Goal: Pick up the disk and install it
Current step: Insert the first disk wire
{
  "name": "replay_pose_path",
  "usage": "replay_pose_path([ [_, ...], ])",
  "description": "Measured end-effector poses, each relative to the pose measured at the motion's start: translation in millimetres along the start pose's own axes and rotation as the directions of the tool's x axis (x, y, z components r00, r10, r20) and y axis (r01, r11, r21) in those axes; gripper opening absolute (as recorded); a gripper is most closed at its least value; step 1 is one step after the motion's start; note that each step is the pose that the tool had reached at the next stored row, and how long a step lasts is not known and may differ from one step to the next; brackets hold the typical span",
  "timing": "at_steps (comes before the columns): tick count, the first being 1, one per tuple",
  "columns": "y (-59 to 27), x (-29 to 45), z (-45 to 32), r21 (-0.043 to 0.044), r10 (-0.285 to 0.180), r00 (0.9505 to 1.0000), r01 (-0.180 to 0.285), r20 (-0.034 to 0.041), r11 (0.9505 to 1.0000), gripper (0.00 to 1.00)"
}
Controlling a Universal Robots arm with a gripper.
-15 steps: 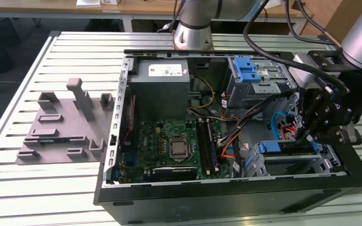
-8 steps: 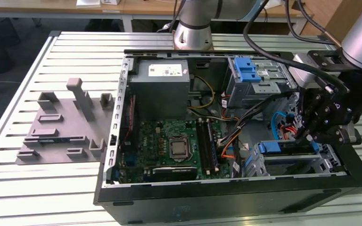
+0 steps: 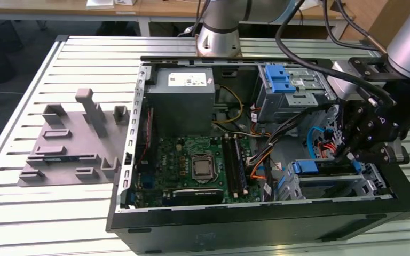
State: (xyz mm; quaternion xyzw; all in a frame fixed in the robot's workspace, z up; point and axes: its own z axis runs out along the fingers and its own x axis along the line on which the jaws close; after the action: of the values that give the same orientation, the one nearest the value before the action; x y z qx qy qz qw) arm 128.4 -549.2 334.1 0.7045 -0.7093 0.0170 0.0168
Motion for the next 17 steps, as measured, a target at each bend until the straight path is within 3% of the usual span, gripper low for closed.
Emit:
replay_pose_path([
  [17,0.0,2.8,-0.4,-0.0017,0.000,1.0000,0.000,-0.0001,1.0000,0.16],
])
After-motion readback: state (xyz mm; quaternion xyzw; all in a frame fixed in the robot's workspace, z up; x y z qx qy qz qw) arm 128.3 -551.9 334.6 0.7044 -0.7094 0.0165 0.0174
